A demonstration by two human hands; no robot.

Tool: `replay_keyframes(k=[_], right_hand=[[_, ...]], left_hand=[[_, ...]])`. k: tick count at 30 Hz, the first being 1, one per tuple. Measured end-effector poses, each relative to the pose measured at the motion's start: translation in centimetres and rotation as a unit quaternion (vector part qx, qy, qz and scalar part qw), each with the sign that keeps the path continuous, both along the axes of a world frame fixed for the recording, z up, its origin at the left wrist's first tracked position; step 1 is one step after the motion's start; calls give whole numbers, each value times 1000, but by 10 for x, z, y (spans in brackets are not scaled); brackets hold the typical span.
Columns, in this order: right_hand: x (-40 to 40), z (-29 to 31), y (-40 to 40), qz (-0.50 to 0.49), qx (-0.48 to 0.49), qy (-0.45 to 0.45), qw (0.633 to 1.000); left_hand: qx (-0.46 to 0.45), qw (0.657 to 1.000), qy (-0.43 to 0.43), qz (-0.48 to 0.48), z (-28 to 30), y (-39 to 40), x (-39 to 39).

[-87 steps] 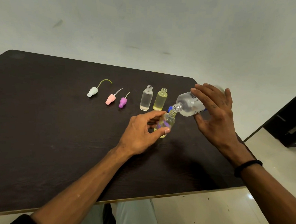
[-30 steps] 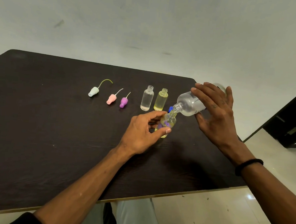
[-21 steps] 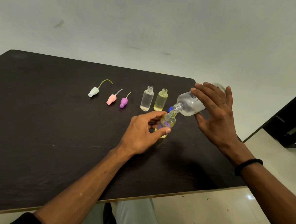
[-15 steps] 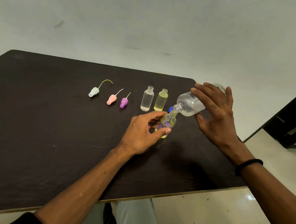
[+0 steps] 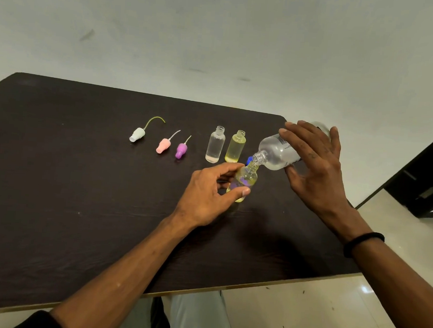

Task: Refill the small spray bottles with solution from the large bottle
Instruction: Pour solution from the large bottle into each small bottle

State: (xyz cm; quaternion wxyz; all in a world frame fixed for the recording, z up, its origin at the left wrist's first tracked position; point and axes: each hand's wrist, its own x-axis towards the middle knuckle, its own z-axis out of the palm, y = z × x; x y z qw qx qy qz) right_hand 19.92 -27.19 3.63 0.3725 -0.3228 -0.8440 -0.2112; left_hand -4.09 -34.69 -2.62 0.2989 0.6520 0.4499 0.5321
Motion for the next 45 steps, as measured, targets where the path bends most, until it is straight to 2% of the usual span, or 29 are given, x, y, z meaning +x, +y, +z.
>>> replay_keyframes(k=[45], right_hand=[[1, 1, 0, -3, 6, -7, 1000]], left_hand=[[0, 1000, 4, 1, 1, 0, 0]])
